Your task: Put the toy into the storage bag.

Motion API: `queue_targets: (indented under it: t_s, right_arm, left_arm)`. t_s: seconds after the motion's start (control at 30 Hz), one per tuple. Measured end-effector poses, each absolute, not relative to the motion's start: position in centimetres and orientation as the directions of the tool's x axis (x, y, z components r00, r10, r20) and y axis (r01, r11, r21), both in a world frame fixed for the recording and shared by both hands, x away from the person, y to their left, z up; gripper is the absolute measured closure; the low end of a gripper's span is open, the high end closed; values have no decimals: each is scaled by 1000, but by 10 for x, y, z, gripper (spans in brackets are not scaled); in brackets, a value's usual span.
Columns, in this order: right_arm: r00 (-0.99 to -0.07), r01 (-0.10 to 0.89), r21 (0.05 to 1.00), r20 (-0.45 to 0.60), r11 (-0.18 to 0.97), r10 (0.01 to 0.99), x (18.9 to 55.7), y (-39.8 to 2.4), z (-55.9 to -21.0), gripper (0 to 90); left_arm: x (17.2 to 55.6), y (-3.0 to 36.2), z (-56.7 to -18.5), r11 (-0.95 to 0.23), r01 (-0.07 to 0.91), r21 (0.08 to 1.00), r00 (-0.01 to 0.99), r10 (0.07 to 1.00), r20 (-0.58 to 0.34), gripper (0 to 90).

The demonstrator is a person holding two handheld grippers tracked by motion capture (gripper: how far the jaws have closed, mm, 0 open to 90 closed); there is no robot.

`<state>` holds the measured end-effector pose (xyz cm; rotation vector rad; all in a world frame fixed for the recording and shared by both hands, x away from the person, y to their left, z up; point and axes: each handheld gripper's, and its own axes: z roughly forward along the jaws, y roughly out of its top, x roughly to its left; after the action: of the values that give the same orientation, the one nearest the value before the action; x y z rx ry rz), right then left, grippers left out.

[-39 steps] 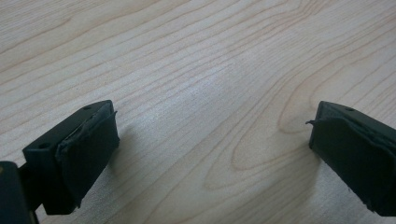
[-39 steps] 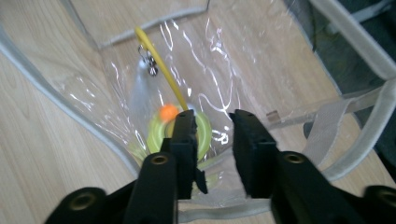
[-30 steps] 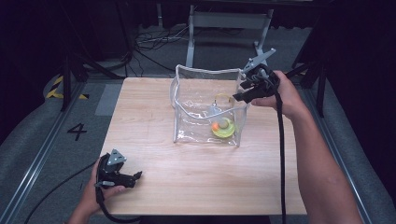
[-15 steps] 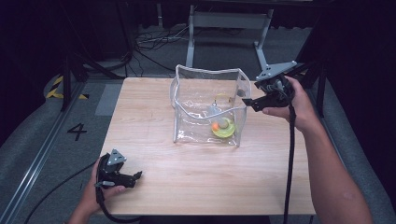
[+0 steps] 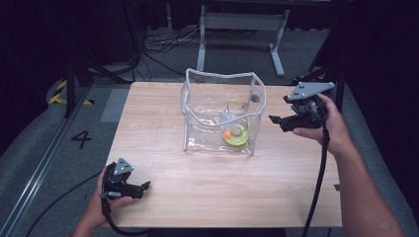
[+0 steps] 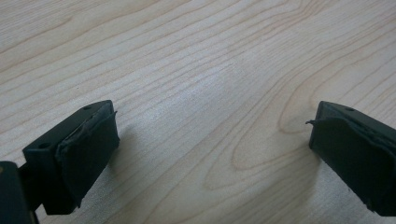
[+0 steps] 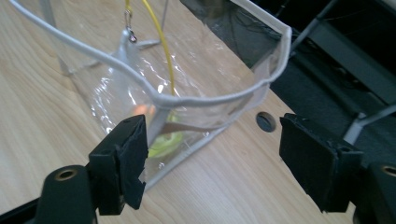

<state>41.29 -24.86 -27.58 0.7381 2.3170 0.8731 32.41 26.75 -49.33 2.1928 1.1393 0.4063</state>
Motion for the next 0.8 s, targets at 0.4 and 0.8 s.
queue_targets:
  t_s: [0.4,0.8]
  right_arm:
    - [-705,295,704,-297,647,644,397,-271,-302,210]
    - [-682,344,655,-319,673,658,376,-297,-359,196]
  left_arm:
    - [324,267,-493,-429,622,655,578,816,-14,17]
    - [324,268,-493,-429,622,655,580,815,-17,17]
